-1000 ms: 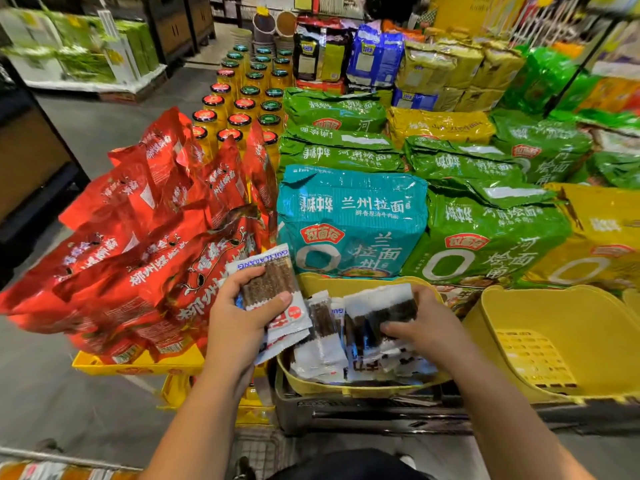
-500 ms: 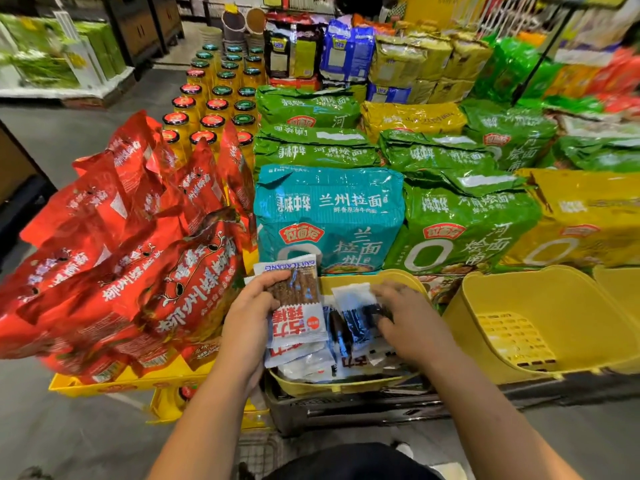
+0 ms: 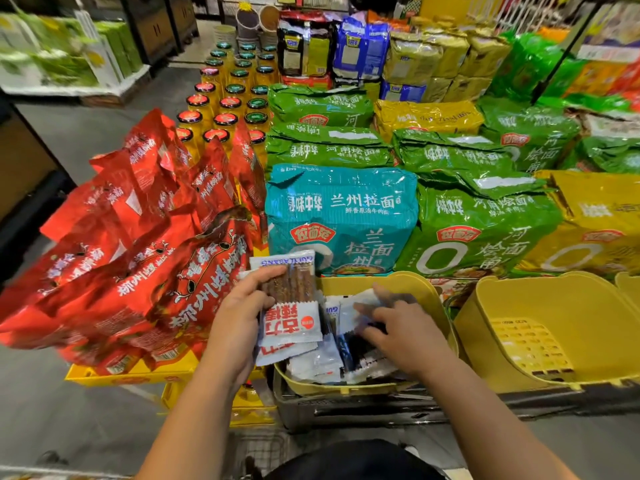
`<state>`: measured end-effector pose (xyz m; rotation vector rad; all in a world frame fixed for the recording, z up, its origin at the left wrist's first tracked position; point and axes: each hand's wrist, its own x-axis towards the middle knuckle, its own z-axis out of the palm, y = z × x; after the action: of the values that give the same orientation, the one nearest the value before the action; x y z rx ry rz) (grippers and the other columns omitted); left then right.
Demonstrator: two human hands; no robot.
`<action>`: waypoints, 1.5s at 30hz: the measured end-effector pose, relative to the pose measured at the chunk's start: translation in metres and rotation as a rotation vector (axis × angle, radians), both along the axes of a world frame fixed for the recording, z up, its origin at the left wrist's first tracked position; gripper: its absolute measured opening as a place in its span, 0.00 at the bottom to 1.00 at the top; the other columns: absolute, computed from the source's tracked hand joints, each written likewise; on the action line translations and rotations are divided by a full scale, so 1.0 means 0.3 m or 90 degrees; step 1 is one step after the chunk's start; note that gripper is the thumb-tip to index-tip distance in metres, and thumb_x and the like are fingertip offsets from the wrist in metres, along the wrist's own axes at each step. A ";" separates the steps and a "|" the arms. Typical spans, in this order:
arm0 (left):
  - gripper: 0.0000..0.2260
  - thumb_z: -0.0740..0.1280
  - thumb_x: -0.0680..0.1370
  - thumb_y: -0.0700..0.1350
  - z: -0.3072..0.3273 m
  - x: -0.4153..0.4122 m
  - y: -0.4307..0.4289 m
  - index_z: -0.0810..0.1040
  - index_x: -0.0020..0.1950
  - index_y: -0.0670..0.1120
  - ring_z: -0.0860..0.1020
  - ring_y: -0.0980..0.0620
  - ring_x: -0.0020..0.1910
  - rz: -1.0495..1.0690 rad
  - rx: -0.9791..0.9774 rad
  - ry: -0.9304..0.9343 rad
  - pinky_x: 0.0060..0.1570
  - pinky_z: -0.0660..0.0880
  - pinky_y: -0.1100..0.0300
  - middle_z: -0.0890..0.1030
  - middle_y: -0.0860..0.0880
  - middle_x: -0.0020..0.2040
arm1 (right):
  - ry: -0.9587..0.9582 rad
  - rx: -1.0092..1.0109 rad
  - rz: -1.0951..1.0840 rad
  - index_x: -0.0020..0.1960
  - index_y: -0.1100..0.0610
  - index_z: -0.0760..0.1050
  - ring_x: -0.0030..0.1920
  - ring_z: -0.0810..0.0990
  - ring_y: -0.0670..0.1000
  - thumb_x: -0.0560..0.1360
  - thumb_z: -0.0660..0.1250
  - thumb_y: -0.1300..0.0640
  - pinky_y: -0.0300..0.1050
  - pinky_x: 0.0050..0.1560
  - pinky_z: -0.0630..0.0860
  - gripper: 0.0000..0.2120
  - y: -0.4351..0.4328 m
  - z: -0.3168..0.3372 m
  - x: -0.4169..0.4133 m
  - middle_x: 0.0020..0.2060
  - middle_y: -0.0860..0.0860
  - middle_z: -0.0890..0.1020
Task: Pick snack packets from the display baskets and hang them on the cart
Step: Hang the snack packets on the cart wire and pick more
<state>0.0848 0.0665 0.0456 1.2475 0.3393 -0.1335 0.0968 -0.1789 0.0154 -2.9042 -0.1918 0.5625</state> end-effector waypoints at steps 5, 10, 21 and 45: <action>0.37 0.59 0.78 0.26 -0.035 -0.008 0.016 0.74 0.69 0.68 0.81 0.42 0.53 -0.048 -0.038 -0.024 0.56 0.78 0.43 0.80 0.48 0.68 | -0.070 0.061 -0.037 0.71 0.43 0.73 0.70 0.68 0.58 0.83 0.51 0.37 0.54 0.68 0.69 0.23 -0.049 -0.011 0.002 0.72 0.48 0.72; 0.48 0.68 0.75 0.26 -0.066 -0.014 0.006 0.57 0.78 0.71 0.82 0.44 0.61 -0.062 -0.046 -0.023 0.60 0.78 0.40 0.77 0.48 0.71 | -0.080 0.114 -0.069 0.54 0.46 0.81 0.53 0.80 0.53 0.83 0.56 0.41 0.48 0.51 0.73 0.17 -0.029 0.001 0.004 0.50 0.48 0.85; 0.15 0.70 0.76 0.37 -0.029 -0.020 -0.131 0.77 0.63 0.41 0.85 0.40 0.52 -0.058 -0.080 -0.001 0.49 0.83 0.45 0.85 0.39 0.55 | 0.156 0.868 -0.289 0.62 0.56 0.79 0.57 0.84 0.60 0.76 0.73 0.61 0.61 0.61 0.79 0.15 0.096 0.053 0.000 0.55 0.56 0.86; 0.36 0.76 0.74 0.38 -0.070 -0.026 -0.129 0.65 0.77 0.52 0.66 0.54 0.68 -0.122 0.706 -0.149 0.68 0.61 0.66 0.62 0.47 0.72 | -0.107 0.375 -0.273 0.66 0.46 0.70 0.54 0.82 0.50 0.72 0.78 0.51 0.45 0.50 0.78 0.27 -0.055 0.058 -0.005 0.54 0.46 0.82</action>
<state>0.0770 0.0278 0.0246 2.3704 0.0622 0.0583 0.0954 -0.1955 0.0329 -2.3095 0.2099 0.1485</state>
